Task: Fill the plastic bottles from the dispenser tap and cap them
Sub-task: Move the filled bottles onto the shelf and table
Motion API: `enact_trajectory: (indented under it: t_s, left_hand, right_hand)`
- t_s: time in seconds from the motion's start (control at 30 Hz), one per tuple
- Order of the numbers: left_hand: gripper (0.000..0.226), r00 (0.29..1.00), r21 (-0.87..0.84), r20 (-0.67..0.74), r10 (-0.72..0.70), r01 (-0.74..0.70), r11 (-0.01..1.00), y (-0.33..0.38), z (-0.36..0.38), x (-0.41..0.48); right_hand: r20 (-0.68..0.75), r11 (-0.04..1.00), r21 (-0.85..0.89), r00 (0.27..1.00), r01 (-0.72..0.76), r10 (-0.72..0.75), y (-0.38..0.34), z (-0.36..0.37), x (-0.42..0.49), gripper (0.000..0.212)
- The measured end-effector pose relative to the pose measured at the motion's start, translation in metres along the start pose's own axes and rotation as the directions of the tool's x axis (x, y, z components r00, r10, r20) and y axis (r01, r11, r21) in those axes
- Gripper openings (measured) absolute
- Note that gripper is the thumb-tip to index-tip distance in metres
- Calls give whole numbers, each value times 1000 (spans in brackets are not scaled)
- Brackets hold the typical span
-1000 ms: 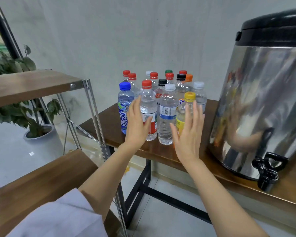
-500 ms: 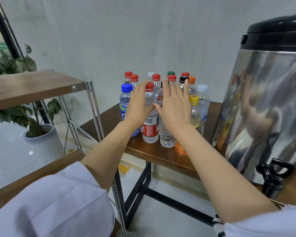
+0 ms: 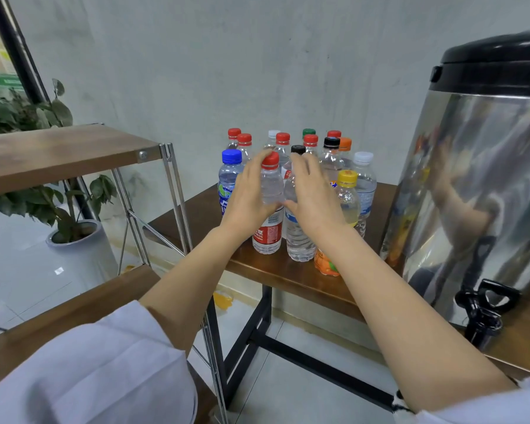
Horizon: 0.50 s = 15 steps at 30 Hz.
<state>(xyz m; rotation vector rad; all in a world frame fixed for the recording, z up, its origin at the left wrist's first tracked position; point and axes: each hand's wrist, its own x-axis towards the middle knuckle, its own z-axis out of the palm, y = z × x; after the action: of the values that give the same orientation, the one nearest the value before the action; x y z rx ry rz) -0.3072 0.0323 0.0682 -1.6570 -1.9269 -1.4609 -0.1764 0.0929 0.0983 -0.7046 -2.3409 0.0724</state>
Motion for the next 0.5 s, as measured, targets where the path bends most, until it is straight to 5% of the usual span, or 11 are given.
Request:
enact_trajectory:
  t_s: [0.5]
  left_hand:
    - [82, 983, -31, -127, -131, 128, 991, 11, -11, -27]
  right_hand:
    - [-68, 995, 87, 996, 55, -49, -7, 16, -28, 86]
